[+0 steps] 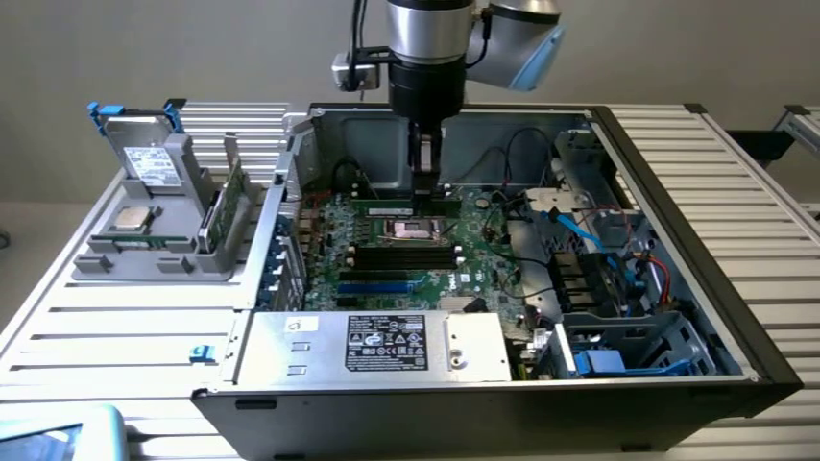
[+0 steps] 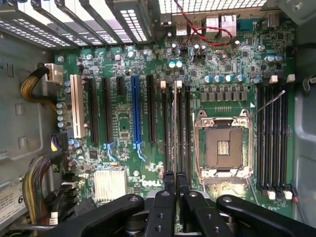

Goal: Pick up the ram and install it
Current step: 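Insert the ram into the slot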

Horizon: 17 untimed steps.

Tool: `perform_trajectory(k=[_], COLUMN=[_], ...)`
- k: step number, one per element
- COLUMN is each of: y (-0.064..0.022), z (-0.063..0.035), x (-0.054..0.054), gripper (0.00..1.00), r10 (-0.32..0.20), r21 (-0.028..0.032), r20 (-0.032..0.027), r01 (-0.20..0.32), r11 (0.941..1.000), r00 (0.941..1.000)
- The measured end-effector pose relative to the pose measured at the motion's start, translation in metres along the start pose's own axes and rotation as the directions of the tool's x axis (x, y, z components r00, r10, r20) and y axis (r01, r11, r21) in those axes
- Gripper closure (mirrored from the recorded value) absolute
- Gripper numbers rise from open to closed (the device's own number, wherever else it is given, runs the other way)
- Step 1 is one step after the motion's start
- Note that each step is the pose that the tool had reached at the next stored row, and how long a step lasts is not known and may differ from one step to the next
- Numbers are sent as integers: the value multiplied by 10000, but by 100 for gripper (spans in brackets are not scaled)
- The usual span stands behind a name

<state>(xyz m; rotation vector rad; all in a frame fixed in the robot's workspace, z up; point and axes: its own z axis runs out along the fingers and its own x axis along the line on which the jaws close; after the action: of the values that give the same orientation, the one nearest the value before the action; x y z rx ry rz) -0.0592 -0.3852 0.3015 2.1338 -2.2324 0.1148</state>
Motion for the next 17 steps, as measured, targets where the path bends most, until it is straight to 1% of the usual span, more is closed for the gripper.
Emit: perform_trajectory(k=[1,7,8,9,10,12,13,15,17], y=[0,2,2,2,2,0,-1,-2,-2], z=[15,123,142,159,174,203,221,261,297], x=[-3,-4,-2,4,14,54,82,123,124], gripper=[87,87,87,87,87,87,87,87,87], r10=[0,1,1,0,1,4,6,8,9], r21=[11,11,11,10,8,3,1,0,-1], r20=[-20,-22,-15,6,44,160,196,233,237], r01=[0,-1,-1,0,-1,-4,-6,-8,-9], r11=[10000,10000,10000,10000,10000,10000,10000,10000,10000], r00=[10000,10000,10000,10000,10000,9999,9998,9997,9997])
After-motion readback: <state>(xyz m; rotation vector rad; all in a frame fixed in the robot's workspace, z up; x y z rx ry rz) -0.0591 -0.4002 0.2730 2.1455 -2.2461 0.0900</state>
